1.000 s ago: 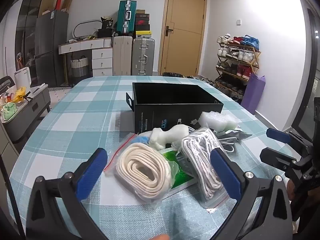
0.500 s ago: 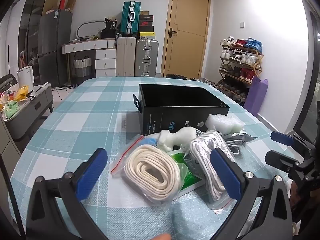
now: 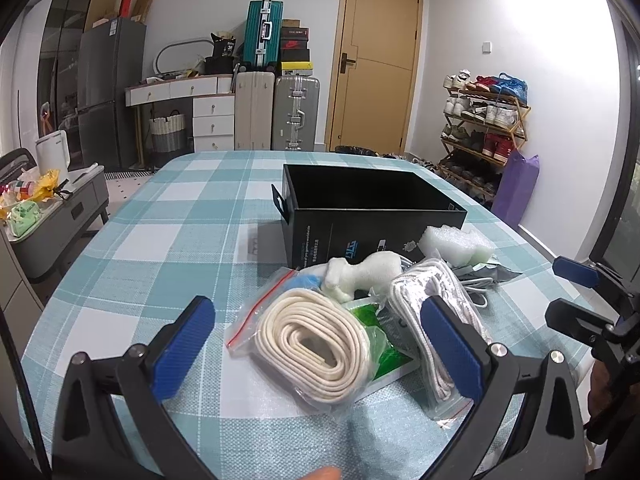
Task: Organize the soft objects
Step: 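Move right tool toward white rope bag while left tool approaches cream strap bag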
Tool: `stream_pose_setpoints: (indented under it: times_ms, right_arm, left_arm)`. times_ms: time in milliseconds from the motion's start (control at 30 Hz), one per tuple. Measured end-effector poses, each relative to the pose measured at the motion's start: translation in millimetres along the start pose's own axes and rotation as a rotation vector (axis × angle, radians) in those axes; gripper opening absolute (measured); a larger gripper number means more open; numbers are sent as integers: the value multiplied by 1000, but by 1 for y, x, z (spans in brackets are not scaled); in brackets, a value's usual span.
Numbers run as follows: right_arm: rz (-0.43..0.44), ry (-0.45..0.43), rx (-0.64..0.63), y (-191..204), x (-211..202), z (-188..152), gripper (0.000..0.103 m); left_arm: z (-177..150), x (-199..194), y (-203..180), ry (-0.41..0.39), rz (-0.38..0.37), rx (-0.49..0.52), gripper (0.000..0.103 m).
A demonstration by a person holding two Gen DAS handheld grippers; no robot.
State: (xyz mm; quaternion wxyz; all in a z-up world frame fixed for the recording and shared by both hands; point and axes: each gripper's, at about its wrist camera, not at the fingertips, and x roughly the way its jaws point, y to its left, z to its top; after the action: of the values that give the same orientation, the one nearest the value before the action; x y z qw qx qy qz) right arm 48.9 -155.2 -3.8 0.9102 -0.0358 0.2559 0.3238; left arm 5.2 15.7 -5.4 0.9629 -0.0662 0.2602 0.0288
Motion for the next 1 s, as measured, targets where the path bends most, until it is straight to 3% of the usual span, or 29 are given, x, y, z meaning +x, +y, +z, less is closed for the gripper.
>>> stream_pose_setpoints:
  times_ms: [1000]
  right_arm:
    - [-32, 5, -1, 1, 2, 6, 103]
  left_arm:
    - [5, -4, 7, -16, 23, -3, 103]
